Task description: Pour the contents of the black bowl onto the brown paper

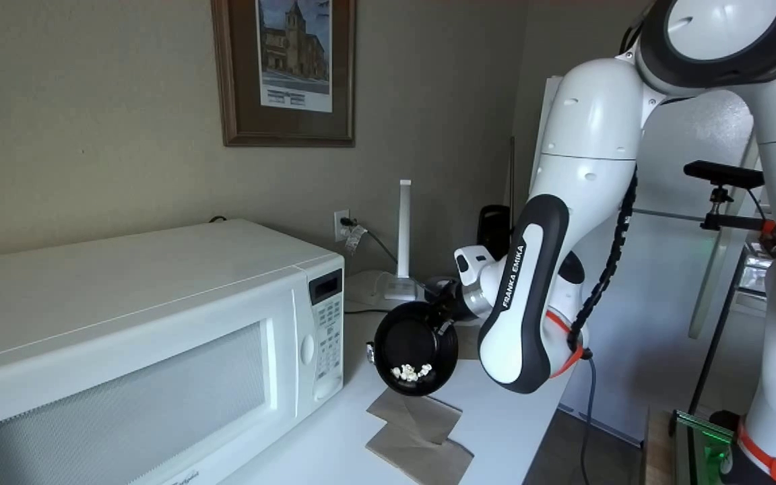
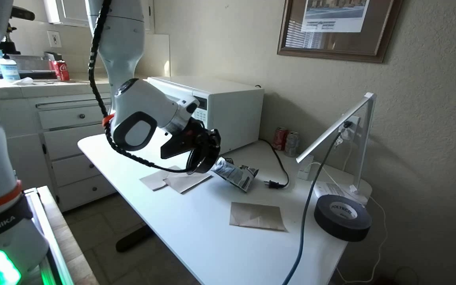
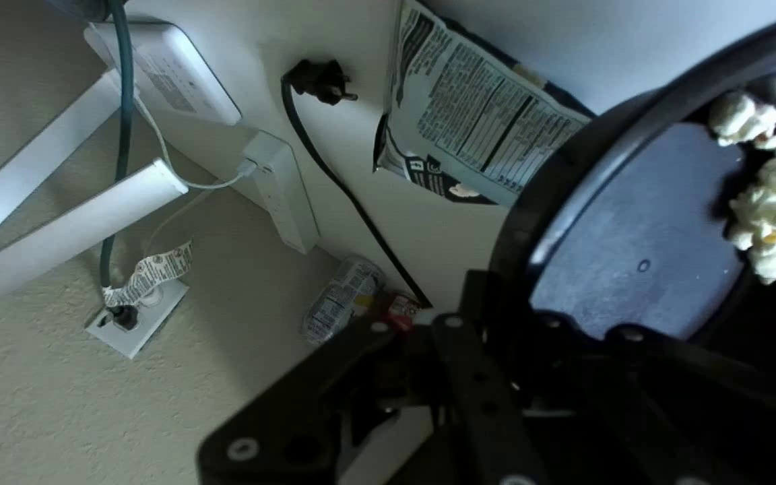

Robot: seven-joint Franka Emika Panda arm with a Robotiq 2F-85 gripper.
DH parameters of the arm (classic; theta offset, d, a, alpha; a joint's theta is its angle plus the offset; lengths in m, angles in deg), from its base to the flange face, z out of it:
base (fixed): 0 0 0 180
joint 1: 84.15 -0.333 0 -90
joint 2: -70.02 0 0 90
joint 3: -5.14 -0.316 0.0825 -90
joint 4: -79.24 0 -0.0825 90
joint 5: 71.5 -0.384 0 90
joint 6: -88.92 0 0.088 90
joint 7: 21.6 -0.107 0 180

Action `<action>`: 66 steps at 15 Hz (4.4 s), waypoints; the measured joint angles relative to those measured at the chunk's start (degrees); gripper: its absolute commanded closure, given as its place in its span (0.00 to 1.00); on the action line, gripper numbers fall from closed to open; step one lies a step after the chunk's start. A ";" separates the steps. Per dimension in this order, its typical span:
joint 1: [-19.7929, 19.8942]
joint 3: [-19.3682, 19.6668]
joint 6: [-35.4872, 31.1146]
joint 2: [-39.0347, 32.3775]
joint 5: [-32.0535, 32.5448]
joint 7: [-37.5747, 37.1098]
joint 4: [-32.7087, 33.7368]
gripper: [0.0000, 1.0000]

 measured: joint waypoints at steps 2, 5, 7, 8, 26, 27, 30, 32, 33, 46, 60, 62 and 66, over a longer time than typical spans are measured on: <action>-0.15 0.17 -2.35 -0.77 1.08 0.01 0.00 0.98; -0.36 0.34 -4.77 -1.81 1.59 0.01 0.03 0.98; -0.45 0.44 -6.35 -2.49 1.78 0.01 0.12 0.98; -0.47 0.45 -6.99 -2.79 1.93 0.01 0.15 0.98; -0.60 0.63 -10.56 -5.50 4.76 1.51 4.04 0.98; -0.59 0.62 -10.45 -5.61 4.90 1.36 3.95 0.98; -0.59 0.68 -10.48 -6.08 5.55 1.40 4.01 0.98; -0.60 0.72 -10.48 -6.08 5.81 1.48 4.35 0.98; -0.60 0.72 -10.48 -6.07 5.88 1.48 4.58 0.98; -0.77 0.93 -10.59 -6.10 6.30 1.78 5.23 0.98; -1.55 1.21 -11.18 -6.59 6.62 1.99 2.13 0.98; -1.67 1.24 -11.05 -6.04 6.64 2.14 2.96 0.98; -2.49 2.03 -10.62 -5.18 6.74 2.26 4.02 0.98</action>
